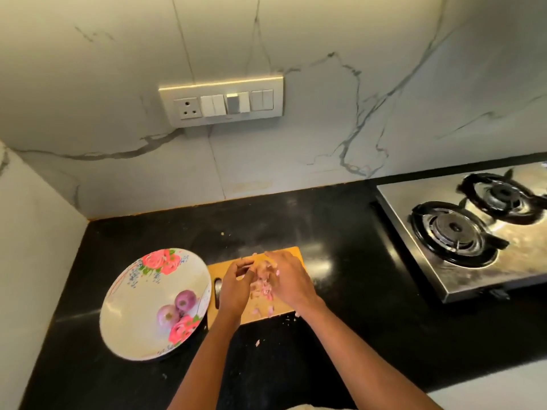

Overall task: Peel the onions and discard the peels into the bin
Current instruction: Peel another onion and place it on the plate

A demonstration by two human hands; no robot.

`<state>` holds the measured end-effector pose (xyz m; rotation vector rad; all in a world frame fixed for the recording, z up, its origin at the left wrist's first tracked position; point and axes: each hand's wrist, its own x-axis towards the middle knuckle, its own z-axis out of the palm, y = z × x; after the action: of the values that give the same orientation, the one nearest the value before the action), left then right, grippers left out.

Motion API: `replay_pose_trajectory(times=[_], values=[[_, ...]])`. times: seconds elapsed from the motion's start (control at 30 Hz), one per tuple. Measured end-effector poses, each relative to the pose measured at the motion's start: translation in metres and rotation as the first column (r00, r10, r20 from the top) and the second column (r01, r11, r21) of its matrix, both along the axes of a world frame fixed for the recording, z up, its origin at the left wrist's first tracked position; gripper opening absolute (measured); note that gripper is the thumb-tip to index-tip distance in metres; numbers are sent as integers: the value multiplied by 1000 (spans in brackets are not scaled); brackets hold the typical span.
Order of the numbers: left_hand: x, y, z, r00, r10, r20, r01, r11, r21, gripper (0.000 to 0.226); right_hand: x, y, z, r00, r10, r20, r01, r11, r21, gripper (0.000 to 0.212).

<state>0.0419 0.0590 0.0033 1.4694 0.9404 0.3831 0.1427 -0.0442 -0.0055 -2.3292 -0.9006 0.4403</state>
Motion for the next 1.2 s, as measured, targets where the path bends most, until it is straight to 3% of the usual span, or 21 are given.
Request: replay_pose_trajectory(times=[0.9, 1.2], values=[[-5, -1, 0, 998, 53, -39, -57, 994, -98, 11, -1, 1, -6, 998, -52, 24, 50, 996, 79, 15], [-13, 7, -8, 982, 168, -91, -179, 974, -137, 15, -4, 34, 3, 987, 108, 120, -106, 994, -18, 43]])
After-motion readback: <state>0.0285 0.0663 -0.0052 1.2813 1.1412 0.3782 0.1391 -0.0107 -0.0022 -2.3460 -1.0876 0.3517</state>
